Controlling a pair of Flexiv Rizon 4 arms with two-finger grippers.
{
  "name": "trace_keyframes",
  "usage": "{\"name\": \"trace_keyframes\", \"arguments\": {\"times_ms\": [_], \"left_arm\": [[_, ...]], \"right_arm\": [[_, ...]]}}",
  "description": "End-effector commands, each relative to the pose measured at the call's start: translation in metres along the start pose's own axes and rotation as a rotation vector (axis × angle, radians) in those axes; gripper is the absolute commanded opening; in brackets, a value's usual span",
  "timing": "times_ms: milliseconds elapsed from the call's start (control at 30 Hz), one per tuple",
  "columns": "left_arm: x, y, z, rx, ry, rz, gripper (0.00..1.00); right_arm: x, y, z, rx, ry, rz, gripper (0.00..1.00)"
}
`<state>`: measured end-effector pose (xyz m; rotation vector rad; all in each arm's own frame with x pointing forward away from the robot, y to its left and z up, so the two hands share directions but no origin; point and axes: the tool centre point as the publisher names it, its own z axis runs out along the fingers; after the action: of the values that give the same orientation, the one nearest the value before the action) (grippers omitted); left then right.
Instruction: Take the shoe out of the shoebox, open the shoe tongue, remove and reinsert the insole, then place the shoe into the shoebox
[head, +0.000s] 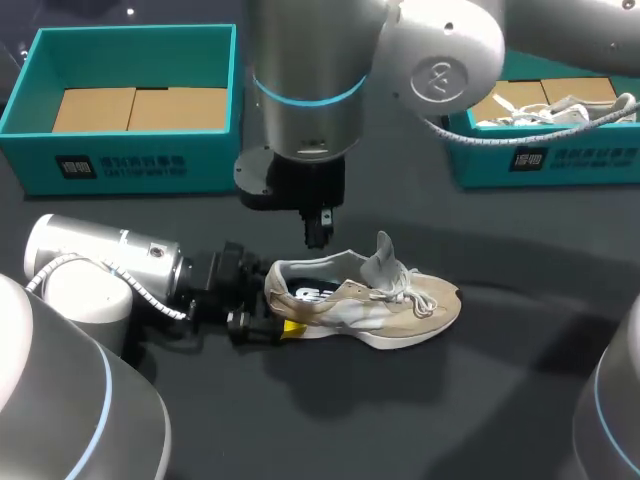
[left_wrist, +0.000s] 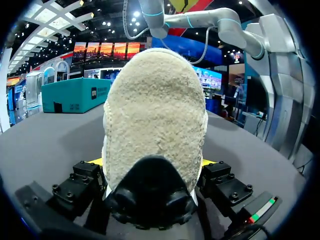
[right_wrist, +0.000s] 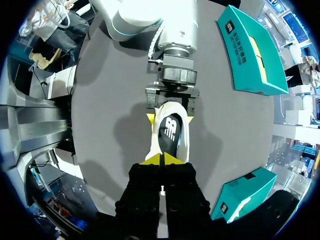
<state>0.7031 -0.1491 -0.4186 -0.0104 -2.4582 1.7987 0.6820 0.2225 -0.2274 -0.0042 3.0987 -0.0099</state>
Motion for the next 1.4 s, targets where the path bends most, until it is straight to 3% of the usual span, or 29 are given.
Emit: {"name": "trace_keyframes", "arguments": {"times_ms": [33, 333, 600, 733, 1200, 1400], "left_arm": [[0.003, 0.003, -0.002, 0.000, -0.003, 0.000, 0.00], [0.003, 0.003, -0.002, 0.000, -0.003, 0.000, 0.00], [0.003, 0.003, -0.002, 0.000, -0.003, 0.000, 0.00], [0.003, 0.003, -0.002, 0.000, -0.003, 0.000, 0.00], [0.003, 0.003, -0.002, 0.000, -0.003, 0.000, 0.00], [0.003, 0.003, -0.002, 0.000, -0.003, 0.000, 0.00]], "right_arm": [[-0.003, 0.007, 0.006, 0.012, 0.007, 0.000, 0.00], [-0.003, 0.007, 0.006, 0.012, 0.007, 0.000, 0.00], [-0.001, 0.019, 0.044, 0.031, 0.045, -0.079, 0.00], [-0.003, 0.017, 0.065, 0.091, 0.033, -0.051, 0.00], [-0.003, 0.017, 0.065, 0.091, 0.033, -0.051, 0.00], [-0.012, 0.010, 0.094, 0.070, 0.002, -0.023, 0.00]]}}
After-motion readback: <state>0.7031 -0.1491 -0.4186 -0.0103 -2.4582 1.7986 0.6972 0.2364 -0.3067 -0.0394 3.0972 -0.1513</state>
